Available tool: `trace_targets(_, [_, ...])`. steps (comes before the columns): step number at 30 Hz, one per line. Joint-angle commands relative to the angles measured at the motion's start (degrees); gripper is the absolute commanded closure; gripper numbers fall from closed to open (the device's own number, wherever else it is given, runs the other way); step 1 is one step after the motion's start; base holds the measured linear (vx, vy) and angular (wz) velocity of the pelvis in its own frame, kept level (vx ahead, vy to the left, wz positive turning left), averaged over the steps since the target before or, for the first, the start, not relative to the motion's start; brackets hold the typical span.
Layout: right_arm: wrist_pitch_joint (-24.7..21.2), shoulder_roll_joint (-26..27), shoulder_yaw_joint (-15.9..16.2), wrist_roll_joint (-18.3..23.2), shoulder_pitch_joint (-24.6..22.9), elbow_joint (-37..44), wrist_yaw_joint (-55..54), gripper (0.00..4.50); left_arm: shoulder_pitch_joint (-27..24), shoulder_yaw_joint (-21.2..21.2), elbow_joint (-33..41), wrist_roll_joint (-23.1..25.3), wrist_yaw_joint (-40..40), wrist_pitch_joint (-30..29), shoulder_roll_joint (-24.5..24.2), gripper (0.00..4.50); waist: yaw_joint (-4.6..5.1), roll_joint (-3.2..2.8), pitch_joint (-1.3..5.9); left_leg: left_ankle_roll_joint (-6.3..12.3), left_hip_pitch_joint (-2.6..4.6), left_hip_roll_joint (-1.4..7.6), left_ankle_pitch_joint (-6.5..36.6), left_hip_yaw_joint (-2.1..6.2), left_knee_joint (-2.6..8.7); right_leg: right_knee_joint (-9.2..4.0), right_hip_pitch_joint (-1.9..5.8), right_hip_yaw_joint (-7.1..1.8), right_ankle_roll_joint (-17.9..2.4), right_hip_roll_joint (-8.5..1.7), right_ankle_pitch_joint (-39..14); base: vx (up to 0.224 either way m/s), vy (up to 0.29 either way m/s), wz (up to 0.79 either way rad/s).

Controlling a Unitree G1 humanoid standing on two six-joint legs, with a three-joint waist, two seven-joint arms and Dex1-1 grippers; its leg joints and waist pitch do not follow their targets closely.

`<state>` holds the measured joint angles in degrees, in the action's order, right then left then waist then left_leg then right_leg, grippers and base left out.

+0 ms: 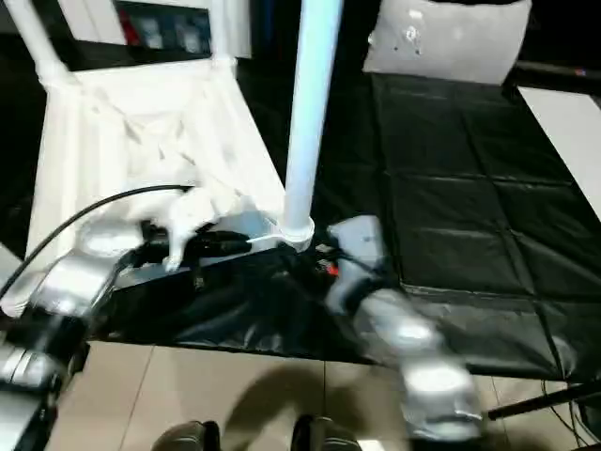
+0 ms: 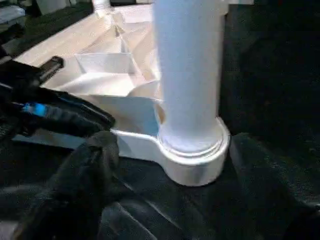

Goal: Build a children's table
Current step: Rotate leg to tighten, then rotate table base

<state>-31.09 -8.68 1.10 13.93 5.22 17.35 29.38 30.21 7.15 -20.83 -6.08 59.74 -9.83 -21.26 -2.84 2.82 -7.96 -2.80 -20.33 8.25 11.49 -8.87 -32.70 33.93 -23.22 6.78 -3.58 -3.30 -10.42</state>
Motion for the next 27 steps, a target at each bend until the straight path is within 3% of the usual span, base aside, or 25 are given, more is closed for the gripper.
trace_targets(1, [-2.77, -0.39, -1.95, 4.97, 1.02, 2.36, 2.23, 0.32, -1.14, -1.45, 6.38, -2.76, -0.32, -2.6, -0.08, 3.93, -0.39, -0.24, 5.61, 8.57, -0.23, 5.54, -2.58, 1.71, 2.86, -2.7, 4.51, -5.18, -11.86, -7.46, -0.04, 0.0, 0.0, 0.0])
trace_targets(2, [-3.56, -0.27, -2.78, 7.45, 2.06, 2.58, 3.09, 0.24, -2.45, -1.84, 9.03, -3.14, -0.98, -4.76, -0.25, 3.83, -0.29, -0.13, 5.56, 8.99, -0.28, 5.79, -2.32, 1.76, 2.87, -2.51, 4.67, -5.14, -12.69, -7.54, 0.27, 0.0, 0.0, 0.0])
trace_targets(4, [-3.96, 0.03, -3.09, 10.03, 3.36, 2.46, 4.16, 0.08, -4.01, -2.46, 11.85, -3.2, -2.53, -7.06, -0.03, 3.62, -0.29, -0.3, 5.33, 8.69, -0.24, 5.52, -0.87, 1.51, 2.75, -3.13, 4.38, -5.01, -12.2, -7.27, -3.17, 0.0, 0.0, 0.0])
trace_targets(6, [-5.88, 0.14, -2.89, 12.28, 5.56, 1.96, 5.0, 0.0, -7.77, -3.42, 17.67, -3.36, -5.6, -10.87, 0.65, 3.54, -0.31, -0.66, 5.18, 6.86, -0.18, 5.44, 1.54, 1.42, 2.76, -3.75, 4.54, -4.92, -10.93, -7.08, -9.13, 0.0, 0.0, 0.0])
trace_targets(9, [-6.66, 0.34, -2.39, 12.59, 7.11, 1.51, 5.4, 0.0, -11.35, -4.24, 22.55, -4.22, -8.21, -13.6, 1.1, 3.33, -0.21, -0.88, 5.27, 4.8, 0.06, 5.72, 2.98, 1.45, 2.8, -3.8, 4.37, -4.93, -9.97, -6.8, -12.07, 0.0, 0.0, 0.0])
trace_targets(10, [-6.57, 0.61, -1.91, 12.36, 7.99, 0.97, 5.64, 0.0, -13.61, -4.79, 25.28, -4.81, -9.7, -15.11, 1.38, 3.21, -0.28, -0.86, 5.17, 4.92, -0.02, 5.61, 2.83, 1.41, 2.83, -4.09, 4.27, -4.91, -9.72, -6.68, -12.1, 0.0, 0.0, 0.0])
trace_targets(11, [-5.88, 1.41, -0.85, 11.55, 9.95, -0.64, 5.96, 0.0, -18.57, -6.0, 30.89, -5.69, -12.86, -17.79, 2.09, 3.15, -0.12, -0.99, 5.28, 3.94, -0.1, 5.98, 3.88, 1.65, 2.83, -3.54, 4.45, -4.87, -10.62, -6.98, -11.58, 0.0, 0.0, 0.0])
trace_targets(13, [-4.92, 2.27, -0.36, 10.71, 11.45, -2.43, 5.66, 0.0, -21.8, -6.74, 34.31, -6.27, -14.55, -19.17, 2.79, 3.04, 0.04, -0.91, 4.84, 3.77, -0.24, 5.87, 5.06, 1.46, 2.9, -4.08, 4.11, -4.84, -10.31, -6.74, -13.21, 0.0, 0.0, 0.0])
trace_targets(14, [-4.43, 2.56, -0.17, 10.54, 12.29, -3.46, 5.39, 0.0, -23.4, -7.03, 36.27, -6.65, -15.34, -20.17, 3.18, 2.96, -0.05, -0.84, 4.75, 3.68, 0.13, 5.26, 6.18, 1.11, 2.71, -4.81, 3.9, -4.93, -8.75, -6.52, -16.97, 0.0, 0.0, 0.0])
trace_targets(16, [-2.51, 3.71, -0.02, 9.74, 15.77, -8.12, 3.46, 0.0, -28.39, -7.2, 41.62, -6.62, -18.59, -21.95, 5.23, 2.78, -0.06, -0.89, 4.8, 3.18, 0.4, 5.82, 6.38, 1.18, 2.7, -4.41, 3.75, -5.06, -9.63, -6.88, -16.6, 0.0, 0.0, 0.0])
trace_targets(17, [-1.64, 4.12, -0.07, 9.35, 16.98, -9.81, 2.78, 0.0, -30.13, -7.13, 43.38, -6.64, -19.71, -22.22, 6.1, 2.7, 0.1, -0.67, 4.39, 2.9, -0.36, 5.61, 7.12, 1.25, 3.08, -4.79, 4.08, -4.65, -8.4, -6.38, -18.87, 0.0, 0.0, 0.0])
trace_targets(18, [-0.72, 4.55, -0.28, 8.87, 18.04, -11.44, 2.0, 0.0, -31.62, -7.13, 44.72, -6.54, -20.71, -22.19, 6.93, 2.62, -0.25, -0.91, 4.36, 2.66, 0.86, 5.61, 8.51, 0.84, 2.71, -5.43, 3.17, -4.95, -7.69, -6.58, -21.17, 0.0, 0.0, 0.0])
trace_targets(19, [-0.72, 4.55, -0.28, 8.87, 18.04, -11.44, 2.0, 0.0, -31.62, -7.13, 44.72, -6.54, -20.71, -22.19, 6.93, 2.58, -0.21, -0.93, 4.44, 2.38, 0.6, 5.63, 8.39, 0.88, 2.72, -5.05, 3.36, -4.94, -7.85, -6.52, -20.74, 0.0, 0.0, 0.0])
trace_targets(20, [0.47, 4.73, -0.78, 7.82, 19.19, -13.39, 0.49, 0.0, -33.19, -7.06, 46.17, -6.37, -21.75, -22.41, 7.65, 2.46, -0.67, -0.75, 4.41, 2.23, 0.89, 5.61, 9.17, 0.72, 2.89, -5.36, 3.04, -4.87, -6.14, -6.06, -21.68, 0.0, 0.0, 0.0])
trace_targets(21, [0.94, 4.7, -1.11, 7.48, 19.62, -14.2, -0.08, 0.0, -33.68, -6.96, 46.62, -6.34, -21.99, -22.47, 7.72, 2.46, -0.63, -0.79, 4.45, 1.92, 0.91, 5.73, 9.34, 0.82, 2.92, -5.1, 3.01, -4.9, -6.28, -6.19, -21.31, 0.0, 0.0, 0.0])
trace_targets(22, [4.13, 4.49, -3.41, 5.15, 22.54, -19.81, -3.98, 0.0, -36.99, -6.21, 49.66, -6.1, -23.61, -22.94, 8.06, 2.34, -0.47, -0.09, 4.52, 1.68, 0.6, 5.81, 9.21, 0.88, 3.03, -5.02, 3.3, -4.8, -6.34, -6.28, -21.32, 0.0, 0.0, 0.0])
trace_targets(23, [5.99, 3.67, -4.67, 3.69, 24.14, -23.21, -6.13, 0.0, -38.38, -6.11, 50.63, -5.93, -24.11, -23.07, 8.0, 2.24, -0.24, -0.46, 4.26, 1.13, 0.0, 5.8, 9.88, 1.17, 3.26, -4.9, 3.56, -4.65, -6.31, -6.45, -22.81, 0.0, 0.0, 0.0])
trace_targets(24, [5.99, 3.67, -4.67, 3.69, 24.14, -23.21, -6.13, 0.0, -38.38, -6.11, 50.63, -5.93, -24.11, -23.07, 8.0, 2.17, -0.43, -0.43, 4.53, 0.59, 0.8, 5.66, 10.74, 0.84, 2.88, -5.26, 2.99, -4.79, -5.23, -6.47, -24.38, 0.0, 0.0, 0.0])
trace_targets(25, [9.72, 1.97, -7.48, 2.05, 26.78, -29.37, -9.25, 0.0, -40.47, -6.37, 52.1, -5.68, -24.47, -22.85, 6.98, 2.1, -0.67, -0.36, 4.63, 0.22, 1.5, 5.49, 11.14, 0.42, 2.65, -5.4, 2.33, -4.96, -4.93, -6.22, -23.75, 0.0, 0.0, 0.0])
trace_targets(27, [11.31, 1.44, -8.34, 1.69, 27.76, -31.74, -10.11, 0.0, -41.27, -6.48, 53.13, -5.63, -24.88, -23.32, 6.65, 1.89, -0.69, -0.25, 4.56, 0.13, 1.13, 5.38, 12.22, 0.54, 2.85, -5.45, 2.75, -4.73, -3.96, -6.02, -24.43, 0.0, 0.0, 0.0])
